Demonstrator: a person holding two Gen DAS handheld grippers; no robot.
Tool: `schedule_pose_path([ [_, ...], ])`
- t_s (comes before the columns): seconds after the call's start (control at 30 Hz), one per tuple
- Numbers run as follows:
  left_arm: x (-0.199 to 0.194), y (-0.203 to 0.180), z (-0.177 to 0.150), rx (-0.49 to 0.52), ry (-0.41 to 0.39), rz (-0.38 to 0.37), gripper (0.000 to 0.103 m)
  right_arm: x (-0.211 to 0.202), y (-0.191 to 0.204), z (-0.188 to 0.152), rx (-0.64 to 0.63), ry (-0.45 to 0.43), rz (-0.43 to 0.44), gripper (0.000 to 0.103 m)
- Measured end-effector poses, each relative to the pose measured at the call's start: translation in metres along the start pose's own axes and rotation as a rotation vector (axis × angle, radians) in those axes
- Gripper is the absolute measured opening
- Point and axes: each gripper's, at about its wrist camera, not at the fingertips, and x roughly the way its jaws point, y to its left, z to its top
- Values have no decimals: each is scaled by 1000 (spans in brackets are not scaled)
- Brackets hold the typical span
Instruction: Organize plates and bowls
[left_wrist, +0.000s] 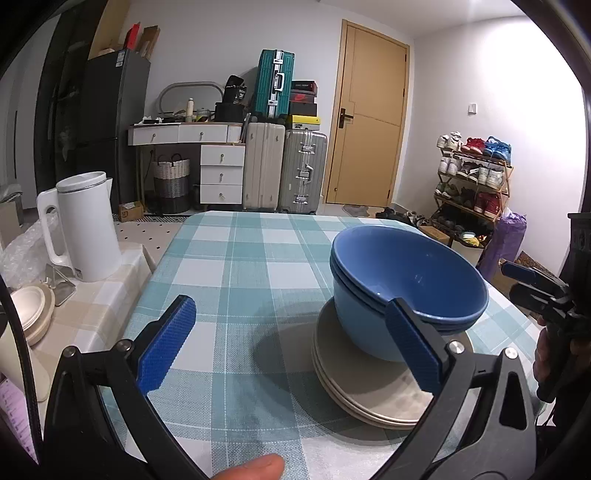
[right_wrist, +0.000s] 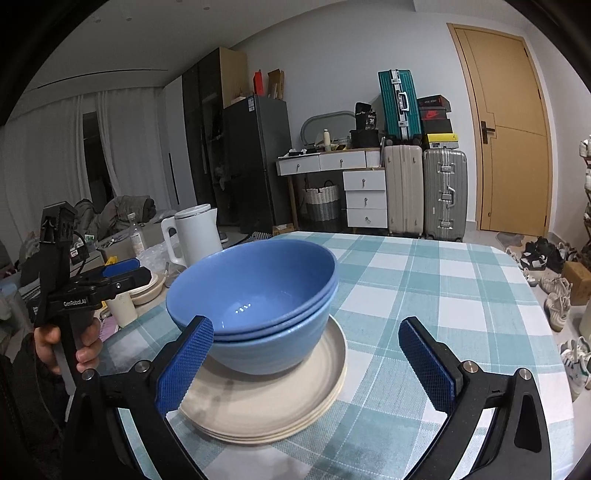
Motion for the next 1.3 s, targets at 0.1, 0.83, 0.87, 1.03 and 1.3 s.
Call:
schedule_pose_path([
  [0.1,3,0,-3,3,-4,-4,102,-1,-1,-4,-7,-10,-2,102],
  [0.83,28,0,-24,24,-15,-18,102,-9,-9,-23,-38,-73,2,102],
  [0.87,29,0,-24,24,-16,-17,102,-9,-9,-23,-38,-76,3,102],
  [1.03,30,2,-25,19,-15,-19,102,-12,-8,-24,-47,-83,0,102],
  [1.3,34,0,-30,40,-16,-18,102,-12,-2,-25,-83,-81,2,102],
])
